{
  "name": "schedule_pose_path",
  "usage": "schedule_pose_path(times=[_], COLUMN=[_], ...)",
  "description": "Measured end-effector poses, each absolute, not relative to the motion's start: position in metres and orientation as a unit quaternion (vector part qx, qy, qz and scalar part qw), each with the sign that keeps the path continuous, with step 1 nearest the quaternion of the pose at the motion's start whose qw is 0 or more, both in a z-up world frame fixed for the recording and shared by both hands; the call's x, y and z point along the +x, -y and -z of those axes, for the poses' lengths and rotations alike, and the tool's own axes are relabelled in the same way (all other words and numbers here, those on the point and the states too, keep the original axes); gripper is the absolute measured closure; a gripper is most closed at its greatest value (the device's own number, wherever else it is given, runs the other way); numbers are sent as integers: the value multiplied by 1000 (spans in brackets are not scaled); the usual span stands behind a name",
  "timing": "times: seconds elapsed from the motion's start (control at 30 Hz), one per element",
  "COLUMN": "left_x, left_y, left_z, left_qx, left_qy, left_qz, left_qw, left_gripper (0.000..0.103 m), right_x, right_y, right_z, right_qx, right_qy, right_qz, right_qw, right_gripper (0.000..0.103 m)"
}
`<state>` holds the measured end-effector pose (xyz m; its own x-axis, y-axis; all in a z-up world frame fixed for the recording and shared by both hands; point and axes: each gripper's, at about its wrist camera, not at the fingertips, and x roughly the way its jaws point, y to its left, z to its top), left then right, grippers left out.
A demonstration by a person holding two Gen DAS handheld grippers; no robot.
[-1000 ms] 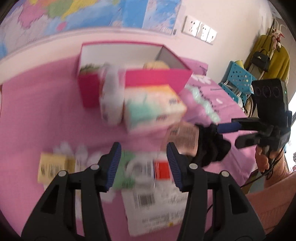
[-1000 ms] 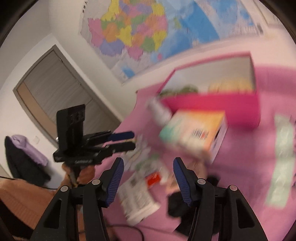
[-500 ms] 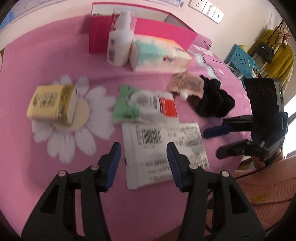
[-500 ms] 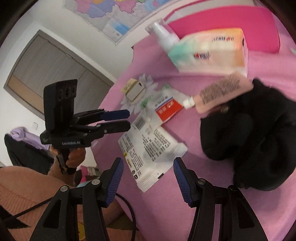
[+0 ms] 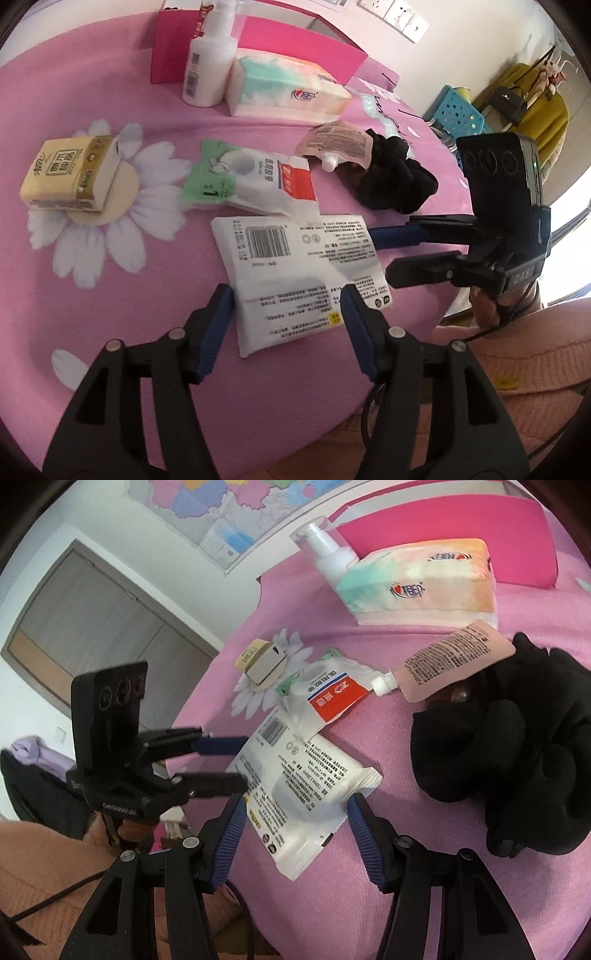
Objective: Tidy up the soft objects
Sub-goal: 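Grasp the white printed packet edge with the right gripper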
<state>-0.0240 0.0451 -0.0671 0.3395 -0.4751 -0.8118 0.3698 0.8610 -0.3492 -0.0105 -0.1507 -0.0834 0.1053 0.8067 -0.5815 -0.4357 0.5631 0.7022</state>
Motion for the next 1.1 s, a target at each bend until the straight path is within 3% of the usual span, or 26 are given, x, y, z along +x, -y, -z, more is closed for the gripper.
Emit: schedule_pose_path(times=[0.1,0.27,0.4,0.7,0.87,0.97,1.0,1.1], left_x=[-27,-27,-29,-30,-24,-12,-11,-3], left_y=[-42,-43,-45,-37,-17,-3,0,4], left_z=[67,66,60,26,10,13,16,28], left_qx=[-53,-49,-56,-50,-40,-40,-36,-28], left_qy=[-512,-514,-506,-464,-443,-452,-454,-464], left_qz=[259,237,232,244,270,285,281,272], left_qw=[818,823,829,850,854,845,845,842], left_gripper=[43,59,59,59,63,78,78,78], right_x=[-10,-9,-9,-13,-10,-2,0,1], right_y=[151,150,154,164,169,172,172,168], right_z=[84,88,88,63,38,34,34,34], right_qx=[191,202,209,197,186,183,187,184], right_qy=[-510,-508,-504,-473,-446,-441,-439,-435], right_qz=[-431,-425,-418,-422,-430,-426,-431,-445], right_qw=[720,721,727,748,762,768,766,761], right_gripper=[45,56,67,74,80,82,92,92])
